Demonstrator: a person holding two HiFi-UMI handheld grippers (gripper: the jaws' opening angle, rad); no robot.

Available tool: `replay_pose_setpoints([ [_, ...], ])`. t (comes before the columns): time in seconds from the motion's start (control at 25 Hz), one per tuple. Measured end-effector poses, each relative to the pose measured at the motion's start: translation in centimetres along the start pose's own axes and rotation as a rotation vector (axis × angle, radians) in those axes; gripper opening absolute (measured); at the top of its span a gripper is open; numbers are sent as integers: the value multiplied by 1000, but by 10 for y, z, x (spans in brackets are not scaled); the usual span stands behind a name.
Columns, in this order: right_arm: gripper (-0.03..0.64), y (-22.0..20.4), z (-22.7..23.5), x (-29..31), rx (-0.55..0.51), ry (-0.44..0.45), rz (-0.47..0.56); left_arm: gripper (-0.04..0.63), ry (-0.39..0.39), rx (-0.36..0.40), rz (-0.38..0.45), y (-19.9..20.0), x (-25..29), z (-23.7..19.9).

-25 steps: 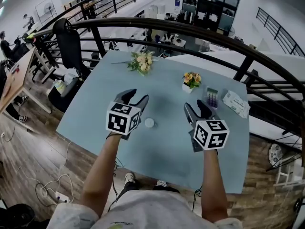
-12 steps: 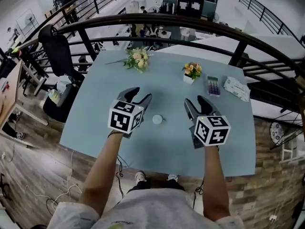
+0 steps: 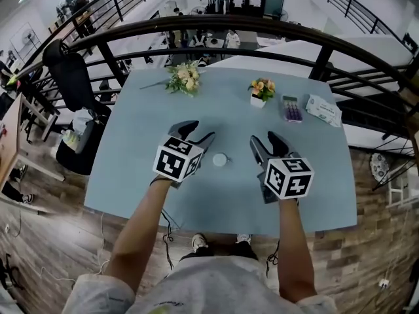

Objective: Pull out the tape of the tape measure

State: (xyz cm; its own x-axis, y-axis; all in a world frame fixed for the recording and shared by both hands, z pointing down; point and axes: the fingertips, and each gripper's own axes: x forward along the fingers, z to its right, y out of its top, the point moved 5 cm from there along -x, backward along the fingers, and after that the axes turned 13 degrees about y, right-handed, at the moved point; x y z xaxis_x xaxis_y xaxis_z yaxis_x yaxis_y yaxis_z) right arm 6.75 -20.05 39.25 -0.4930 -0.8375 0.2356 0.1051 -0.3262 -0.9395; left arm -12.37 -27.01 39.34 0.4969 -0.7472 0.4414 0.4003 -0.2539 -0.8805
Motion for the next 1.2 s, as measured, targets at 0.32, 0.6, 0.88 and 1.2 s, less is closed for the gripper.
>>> replay_pose_setpoints([
  [0.32,207,-21,-6,1,23,-27,-21,230,-108,108,-40,-18,15,15],
  [0.6,207,-36,-13,2,40,-38,-36,233,-216,234,-89,-37,27,31],
  [0.88,207,-50,-19,10,46,-35,-51,241,-305,317,-132,-53,39,43],
  [1.2,207,-61,-17,17,66,-51,-60,250,-386,422,-175,-71,55,54],
])
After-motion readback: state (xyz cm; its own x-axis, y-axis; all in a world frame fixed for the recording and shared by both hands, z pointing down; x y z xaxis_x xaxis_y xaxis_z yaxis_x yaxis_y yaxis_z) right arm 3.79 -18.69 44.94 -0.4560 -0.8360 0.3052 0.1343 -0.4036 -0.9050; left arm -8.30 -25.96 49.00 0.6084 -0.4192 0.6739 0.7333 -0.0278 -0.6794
